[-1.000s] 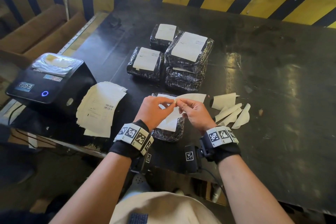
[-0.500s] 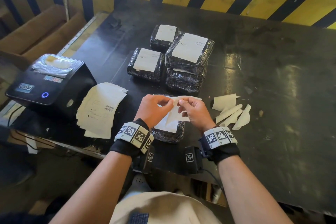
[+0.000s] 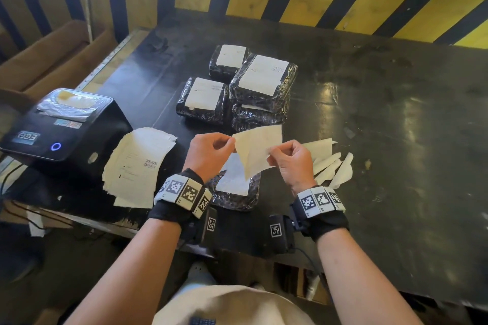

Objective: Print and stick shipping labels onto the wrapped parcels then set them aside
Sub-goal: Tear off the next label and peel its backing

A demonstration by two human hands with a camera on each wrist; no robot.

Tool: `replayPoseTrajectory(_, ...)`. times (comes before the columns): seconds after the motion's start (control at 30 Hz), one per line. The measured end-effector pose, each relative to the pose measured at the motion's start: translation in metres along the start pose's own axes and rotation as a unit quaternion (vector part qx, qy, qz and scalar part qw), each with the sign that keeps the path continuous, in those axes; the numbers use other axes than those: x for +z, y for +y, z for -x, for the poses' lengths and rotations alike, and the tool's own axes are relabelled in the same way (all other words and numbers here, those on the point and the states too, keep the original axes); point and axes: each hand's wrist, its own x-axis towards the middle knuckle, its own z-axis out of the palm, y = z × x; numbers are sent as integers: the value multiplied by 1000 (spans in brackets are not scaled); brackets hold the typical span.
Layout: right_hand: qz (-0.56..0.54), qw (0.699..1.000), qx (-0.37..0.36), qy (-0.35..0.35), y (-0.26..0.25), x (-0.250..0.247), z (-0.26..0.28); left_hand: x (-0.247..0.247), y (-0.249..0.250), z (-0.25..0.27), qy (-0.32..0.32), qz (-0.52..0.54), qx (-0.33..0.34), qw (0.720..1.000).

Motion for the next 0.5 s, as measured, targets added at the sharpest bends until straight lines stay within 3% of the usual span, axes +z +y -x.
replayPoseTrajectory(0.2, 12, 999, -26, -36, -2, -12, 2, 7, 9, -1, 6, 11, 8, 1000)
replayPoseTrajectory(0.5, 45, 998, -17, 34, -8, -15, 6, -5, 6, -15, -16, 27, 23, 999)
